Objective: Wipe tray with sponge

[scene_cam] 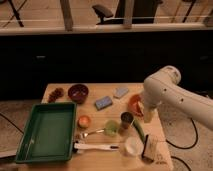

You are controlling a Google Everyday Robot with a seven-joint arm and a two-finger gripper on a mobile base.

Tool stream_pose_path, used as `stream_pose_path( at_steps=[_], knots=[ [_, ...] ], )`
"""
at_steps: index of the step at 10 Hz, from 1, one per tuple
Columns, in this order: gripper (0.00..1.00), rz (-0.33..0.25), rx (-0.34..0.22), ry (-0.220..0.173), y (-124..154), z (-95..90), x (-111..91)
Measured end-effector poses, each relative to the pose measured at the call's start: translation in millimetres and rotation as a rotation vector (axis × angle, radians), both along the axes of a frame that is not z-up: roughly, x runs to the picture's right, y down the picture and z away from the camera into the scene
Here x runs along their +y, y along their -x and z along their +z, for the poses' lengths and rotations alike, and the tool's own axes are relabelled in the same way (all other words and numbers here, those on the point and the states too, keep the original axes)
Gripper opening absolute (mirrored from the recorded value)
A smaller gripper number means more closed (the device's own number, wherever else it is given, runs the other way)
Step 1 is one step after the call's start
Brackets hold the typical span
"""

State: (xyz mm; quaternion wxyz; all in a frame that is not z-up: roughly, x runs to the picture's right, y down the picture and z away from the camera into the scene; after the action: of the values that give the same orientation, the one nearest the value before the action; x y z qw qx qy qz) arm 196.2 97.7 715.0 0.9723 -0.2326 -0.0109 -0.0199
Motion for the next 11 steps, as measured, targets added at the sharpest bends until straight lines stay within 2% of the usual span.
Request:
stream_pose_path(
  at_steps=[11],
  knots=[
    [0.8,-0.051,-0.084,-0.038,52,27.6,-11]
  ],
)
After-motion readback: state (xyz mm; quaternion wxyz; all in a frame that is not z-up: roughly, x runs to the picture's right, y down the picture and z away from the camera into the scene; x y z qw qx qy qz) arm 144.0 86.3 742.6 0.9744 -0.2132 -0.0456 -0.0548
